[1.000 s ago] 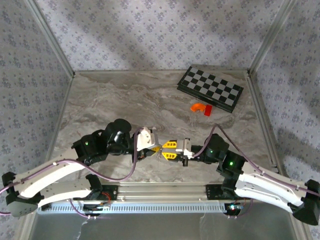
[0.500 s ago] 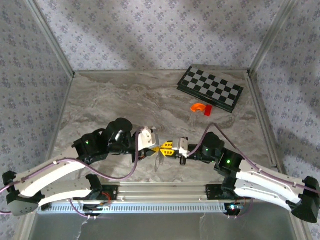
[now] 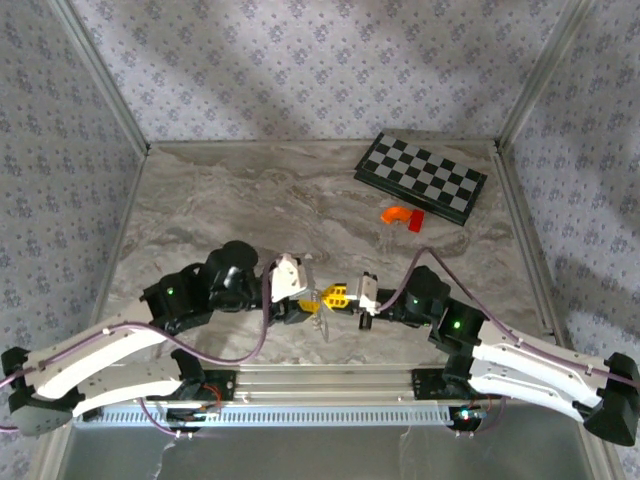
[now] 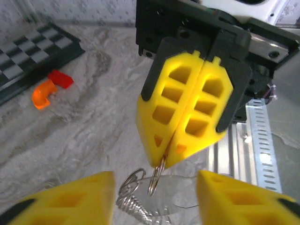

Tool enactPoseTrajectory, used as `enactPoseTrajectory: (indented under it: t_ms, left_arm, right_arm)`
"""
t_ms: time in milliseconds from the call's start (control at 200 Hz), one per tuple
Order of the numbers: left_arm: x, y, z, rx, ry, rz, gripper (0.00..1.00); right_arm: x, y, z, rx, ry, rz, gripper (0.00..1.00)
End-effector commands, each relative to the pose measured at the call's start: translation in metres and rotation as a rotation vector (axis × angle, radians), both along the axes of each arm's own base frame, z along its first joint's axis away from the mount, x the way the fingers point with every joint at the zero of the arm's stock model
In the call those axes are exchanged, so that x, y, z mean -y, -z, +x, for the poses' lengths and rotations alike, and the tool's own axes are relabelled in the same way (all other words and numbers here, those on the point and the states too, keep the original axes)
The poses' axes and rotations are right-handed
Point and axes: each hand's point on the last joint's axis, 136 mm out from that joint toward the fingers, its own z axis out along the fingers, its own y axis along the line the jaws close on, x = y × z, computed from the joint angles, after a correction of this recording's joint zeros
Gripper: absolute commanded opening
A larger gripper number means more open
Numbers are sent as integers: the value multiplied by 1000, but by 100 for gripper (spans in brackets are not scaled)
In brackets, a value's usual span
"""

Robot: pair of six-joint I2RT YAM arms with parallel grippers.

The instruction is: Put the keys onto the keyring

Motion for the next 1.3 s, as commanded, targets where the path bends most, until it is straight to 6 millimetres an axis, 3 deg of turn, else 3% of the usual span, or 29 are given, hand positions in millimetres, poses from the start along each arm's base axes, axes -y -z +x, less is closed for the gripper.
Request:
enactPoseTrajectory:
  t_ms: [0, 150, 275, 400, 705, 1294]
  left_arm:
    - [0, -31, 0, 37, -28, -182, 57]
    - [-7, -42, -5, 49, -31, -290, 54]
    - [-7, -52, -10, 44, -10, -355, 46]
    - [-5, -55, -12, 42, 7, -376, 44]
    - [-1, -63, -16, 47, 39, -413, 43]
    - [8, -66, -23, 27, 99, -432, 28]
  right_arm:
    - [7, -30, -4, -22, -30, 165, 0]
    - [16, -50, -7, -72, -101, 297, 0]
    - [18, -58, -10, -96, -145, 353, 0]
    - [19, -65, -14, -100, -181, 382, 0]
    - [16, -67, -21, -105, -231, 379, 0]
    - [15, -67, -21, -123, -250, 409, 0]
